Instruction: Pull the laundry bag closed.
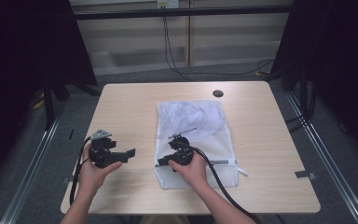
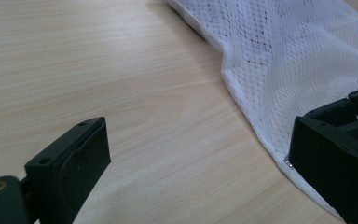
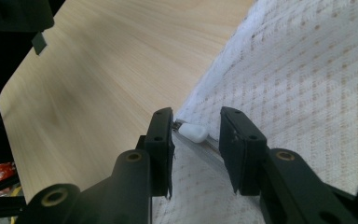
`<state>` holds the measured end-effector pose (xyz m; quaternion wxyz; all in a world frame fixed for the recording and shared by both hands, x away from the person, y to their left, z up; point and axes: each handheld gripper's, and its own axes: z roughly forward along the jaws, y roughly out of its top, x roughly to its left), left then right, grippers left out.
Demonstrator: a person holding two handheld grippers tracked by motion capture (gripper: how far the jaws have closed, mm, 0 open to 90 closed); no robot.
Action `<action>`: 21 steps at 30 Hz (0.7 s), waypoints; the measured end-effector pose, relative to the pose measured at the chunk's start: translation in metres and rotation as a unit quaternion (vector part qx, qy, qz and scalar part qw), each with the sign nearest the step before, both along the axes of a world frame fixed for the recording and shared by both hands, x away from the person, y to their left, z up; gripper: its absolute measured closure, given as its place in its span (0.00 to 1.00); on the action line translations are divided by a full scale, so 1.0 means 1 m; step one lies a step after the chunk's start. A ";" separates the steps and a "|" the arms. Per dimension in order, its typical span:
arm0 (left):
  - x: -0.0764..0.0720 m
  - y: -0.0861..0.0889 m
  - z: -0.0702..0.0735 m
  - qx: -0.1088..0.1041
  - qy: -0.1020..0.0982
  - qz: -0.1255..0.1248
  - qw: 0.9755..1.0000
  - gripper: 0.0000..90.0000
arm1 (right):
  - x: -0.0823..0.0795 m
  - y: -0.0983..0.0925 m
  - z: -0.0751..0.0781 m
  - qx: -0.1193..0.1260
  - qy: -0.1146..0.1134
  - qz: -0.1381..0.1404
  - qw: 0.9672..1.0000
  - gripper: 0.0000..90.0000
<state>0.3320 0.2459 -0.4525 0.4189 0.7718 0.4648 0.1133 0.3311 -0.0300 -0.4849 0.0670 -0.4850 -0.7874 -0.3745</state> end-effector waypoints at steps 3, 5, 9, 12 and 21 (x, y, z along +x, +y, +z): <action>0.000 -0.001 -0.001 0.002 0.002 0.000 1.000 0.06 | 0.001 0.002 -0.002 0.000 0.005 0.003 1.000 0.73; 0.000 -0.001 -0.001 0.002 0.002 0.001 1.000 0.06 | 0.001 0.003 -0.003 0.002 0.006 0.006 1.000 0.74; 0.000 0.001 0.000 0.003 0.002 0.000 1.000 0.06 | 0.000 0.007 -0.004 0.007 0.010 0.014 1.000 0.77; 0.001 0.001 -0.001 0.003 0.003 0.000 1.000 0.06 | 0.001 0.009 -0.003 0.005 0.012 0.015 1.000 0.78; 0.001 0.000 -0.002 0.004 0.005 0.001 1.000 0.06 | 0.002 0.013 -0.004 0.004 0.020 0.017 1.000 0.85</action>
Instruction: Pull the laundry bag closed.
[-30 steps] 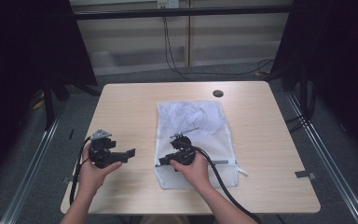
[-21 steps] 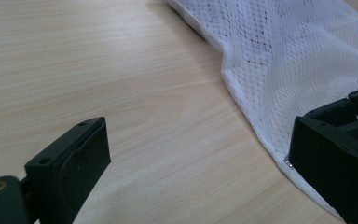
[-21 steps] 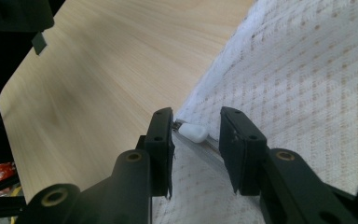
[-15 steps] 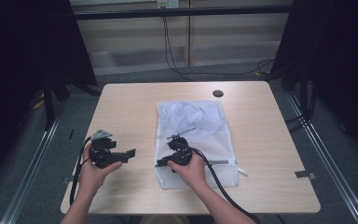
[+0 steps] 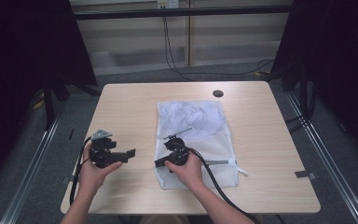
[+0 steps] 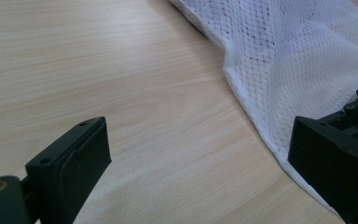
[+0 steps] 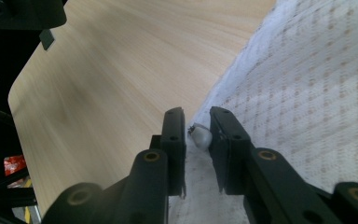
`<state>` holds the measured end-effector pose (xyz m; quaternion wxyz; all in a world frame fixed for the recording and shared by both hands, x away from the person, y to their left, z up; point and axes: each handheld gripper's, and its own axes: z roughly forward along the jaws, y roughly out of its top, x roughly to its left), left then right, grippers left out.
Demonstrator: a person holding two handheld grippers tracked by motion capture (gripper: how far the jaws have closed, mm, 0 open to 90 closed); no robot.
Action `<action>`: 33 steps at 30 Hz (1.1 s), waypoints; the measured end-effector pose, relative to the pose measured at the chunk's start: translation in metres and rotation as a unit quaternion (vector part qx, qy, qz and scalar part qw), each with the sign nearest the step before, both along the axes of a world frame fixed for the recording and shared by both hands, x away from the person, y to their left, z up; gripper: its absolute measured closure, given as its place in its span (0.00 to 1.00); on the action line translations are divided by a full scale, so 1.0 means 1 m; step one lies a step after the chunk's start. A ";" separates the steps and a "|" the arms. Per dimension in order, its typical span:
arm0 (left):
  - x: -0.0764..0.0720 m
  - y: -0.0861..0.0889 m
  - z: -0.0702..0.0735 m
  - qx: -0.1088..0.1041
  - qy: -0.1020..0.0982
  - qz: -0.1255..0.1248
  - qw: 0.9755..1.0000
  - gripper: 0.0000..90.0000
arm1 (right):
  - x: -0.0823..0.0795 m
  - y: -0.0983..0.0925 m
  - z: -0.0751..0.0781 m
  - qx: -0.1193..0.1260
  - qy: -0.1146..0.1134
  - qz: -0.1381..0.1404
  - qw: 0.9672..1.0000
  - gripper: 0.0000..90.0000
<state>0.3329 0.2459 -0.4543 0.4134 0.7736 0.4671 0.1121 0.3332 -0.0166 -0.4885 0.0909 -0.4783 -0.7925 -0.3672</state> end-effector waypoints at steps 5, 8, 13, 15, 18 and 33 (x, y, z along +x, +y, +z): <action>0.000 0.000 0.000 -0.001 0.001 0.000 1.000 0.06 | 0.000 0.005 -0.001 -0.003 0.004 0.002 1.000 0.88; 0.000 0.000 0.000 0.001 0.000 -0.001 1.000 0.06 | 0.000 0.008 -0.002 -0.014 0.006 -0.002 1.000 0.89; 0.000 0.000 0.000 0.000 0.002 -0.001 1.000 0.06 | 0.001 0.008 -0.004 -0.026 0.011 -0.005 1.000 0.93; 0.000 0.000 0.000 0.000 0.001 -0.002 1.000 0.06 | 0.001 0.008 -0.004 -0.028 0.012 -0.006 1.000 0.93; 0.000 0.000 0.000 0.000 0.002 -0.004 1.000 0.06 | 0.001 0.007 -0.003 -0.030 0.002 -0.008 1.000 0.95; -0.002 -0.009 -0.002 -0.016 0.011 -0.021 1.000 0.06 | 0.002 -0.007 0.013 0.004 -0.001 -0.012 1.000 0.96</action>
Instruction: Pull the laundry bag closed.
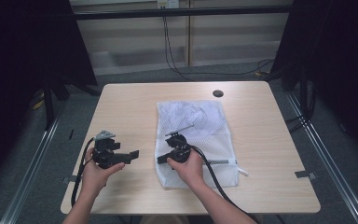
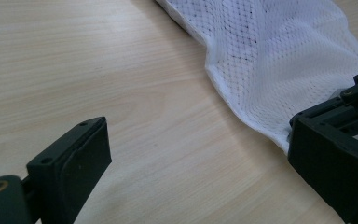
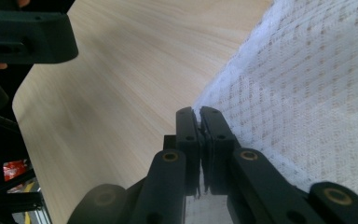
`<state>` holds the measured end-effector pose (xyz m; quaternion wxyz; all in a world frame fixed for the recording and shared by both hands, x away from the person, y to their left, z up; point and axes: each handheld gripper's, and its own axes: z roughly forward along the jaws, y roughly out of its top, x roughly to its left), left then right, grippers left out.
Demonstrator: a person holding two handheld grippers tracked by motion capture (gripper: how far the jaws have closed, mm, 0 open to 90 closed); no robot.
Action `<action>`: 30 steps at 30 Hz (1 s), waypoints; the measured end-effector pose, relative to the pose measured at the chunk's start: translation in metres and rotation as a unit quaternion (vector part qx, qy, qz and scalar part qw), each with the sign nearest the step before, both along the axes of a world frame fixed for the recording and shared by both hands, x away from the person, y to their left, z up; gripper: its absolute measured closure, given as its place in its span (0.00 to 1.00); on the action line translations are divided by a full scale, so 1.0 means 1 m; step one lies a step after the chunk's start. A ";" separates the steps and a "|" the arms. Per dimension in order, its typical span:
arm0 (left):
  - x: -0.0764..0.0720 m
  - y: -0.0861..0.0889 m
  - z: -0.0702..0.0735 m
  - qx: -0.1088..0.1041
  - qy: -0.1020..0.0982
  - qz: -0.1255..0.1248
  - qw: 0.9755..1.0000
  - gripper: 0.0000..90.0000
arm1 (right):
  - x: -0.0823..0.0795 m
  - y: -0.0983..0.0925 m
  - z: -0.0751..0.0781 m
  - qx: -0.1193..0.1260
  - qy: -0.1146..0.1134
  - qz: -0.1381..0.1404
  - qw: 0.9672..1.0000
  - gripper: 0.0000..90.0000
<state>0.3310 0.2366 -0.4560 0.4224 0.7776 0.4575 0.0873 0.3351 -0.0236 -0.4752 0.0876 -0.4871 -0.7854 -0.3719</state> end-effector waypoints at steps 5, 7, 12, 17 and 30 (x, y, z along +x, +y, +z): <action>-0.002 -0.007 -0.001 -0.003 0.009 -0.016 1.000 0.06 | 0.001 -0.005 0.005 0.012 -0.002 -0.005 1.000 0.96; -0.003 -0.010 -0.002 -0.003 0.012 -0.020 1.000 0.06 | 0.001 -0.007 0.006 0.015 -0.002 -0.009 1.000 0.96; -0.005 -0.018 -0.004 -0.001 0.021 -0.038 0.999 0.06 | 0.002 -0.011 0.010 0.024 -0.006 -0.015 1.000 0.96; -0.006 -0.027 -0.010 -0.001 0.031 -0.049 0.998 0.06 | 0.002 -0.013 0.013 0.027 -0.005 -0.019 0.999 0.96; -0.007 -0.050 -0.018 -0.028 0.062 -0.078 0.995 0.06 | 0.001 -0.015 0.017 0.035 -0.014 -0.019 0.999 0.96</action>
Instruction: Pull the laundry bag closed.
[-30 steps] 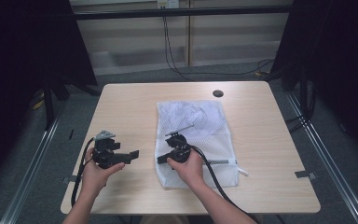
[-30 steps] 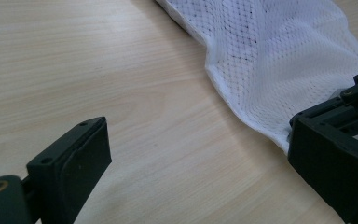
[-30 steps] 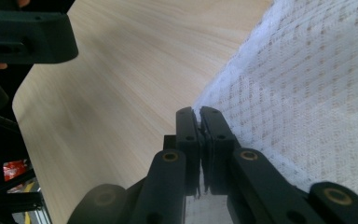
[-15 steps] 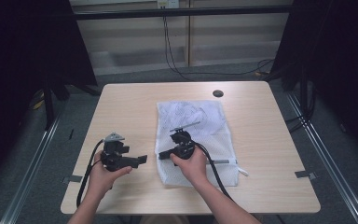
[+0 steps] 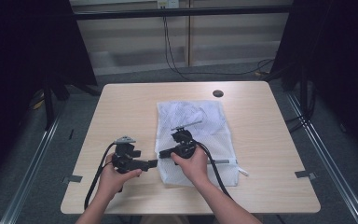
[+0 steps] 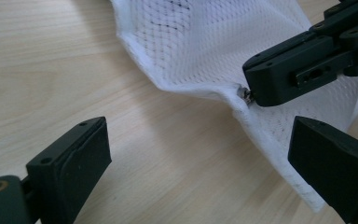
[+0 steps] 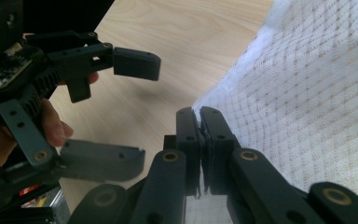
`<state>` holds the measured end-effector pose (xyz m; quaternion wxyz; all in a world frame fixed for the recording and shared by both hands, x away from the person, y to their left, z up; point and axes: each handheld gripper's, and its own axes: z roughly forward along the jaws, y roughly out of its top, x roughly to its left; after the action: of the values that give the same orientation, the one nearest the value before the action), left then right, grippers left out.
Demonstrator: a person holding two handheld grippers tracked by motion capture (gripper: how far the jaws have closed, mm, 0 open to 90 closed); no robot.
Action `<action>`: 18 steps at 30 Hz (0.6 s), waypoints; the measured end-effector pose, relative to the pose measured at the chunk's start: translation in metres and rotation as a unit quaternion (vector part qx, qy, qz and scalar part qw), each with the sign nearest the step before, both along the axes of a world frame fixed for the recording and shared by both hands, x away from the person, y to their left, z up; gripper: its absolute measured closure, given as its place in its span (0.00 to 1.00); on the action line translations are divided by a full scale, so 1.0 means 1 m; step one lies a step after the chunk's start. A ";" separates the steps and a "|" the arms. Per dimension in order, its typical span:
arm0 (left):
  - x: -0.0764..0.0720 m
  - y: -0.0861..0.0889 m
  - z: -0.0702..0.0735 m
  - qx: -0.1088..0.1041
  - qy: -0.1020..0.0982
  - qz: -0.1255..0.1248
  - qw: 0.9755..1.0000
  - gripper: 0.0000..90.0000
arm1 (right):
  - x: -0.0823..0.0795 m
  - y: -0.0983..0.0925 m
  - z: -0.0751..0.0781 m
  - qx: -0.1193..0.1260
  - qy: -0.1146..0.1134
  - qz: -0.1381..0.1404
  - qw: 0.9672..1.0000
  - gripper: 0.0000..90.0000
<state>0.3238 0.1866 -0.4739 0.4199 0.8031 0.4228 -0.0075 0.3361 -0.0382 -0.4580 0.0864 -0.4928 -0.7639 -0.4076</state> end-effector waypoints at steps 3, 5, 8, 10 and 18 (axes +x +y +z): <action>0.000 -0.004 -0.001 -0.003 0.004 -0.002 1.000 0.06 | -0.001 0.000 0.001 0.001 0.000 -0.001 1.000 0.96; -0.001 -0.007 -0.002 -0.007 0.009 -0.004 1.000 0.07 | 0.000 0.000 0.002 0.001 0.000 -0.001 1.000 0.96; -0.001 -0.010 -0.003 -0.007 0.013 -0.013 1.000 0.07 | 0.000 0.000 0.003 0.003 -0.003 0.000 1.000 0.96; -0.001 -0.012 -0.004 -0.014 0.016 -0.015 1.000 0.08 | 0.000 0.000 0.004 0.001 -0.003 -0.002 1.000 0.96; -0.001 -0.017 -0.007 -0.038 0.013 -0.028 0.999 0.18 | -0.001 0.002 0.006 0.005 -0.002 -0.001 1.000 0.96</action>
<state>0.3227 0.1695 -0.4809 0.4445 0.7980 0.4045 -0.0455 0.3348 -0.0359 -0.4519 0.0870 -0.4928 -0.7613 -0.4123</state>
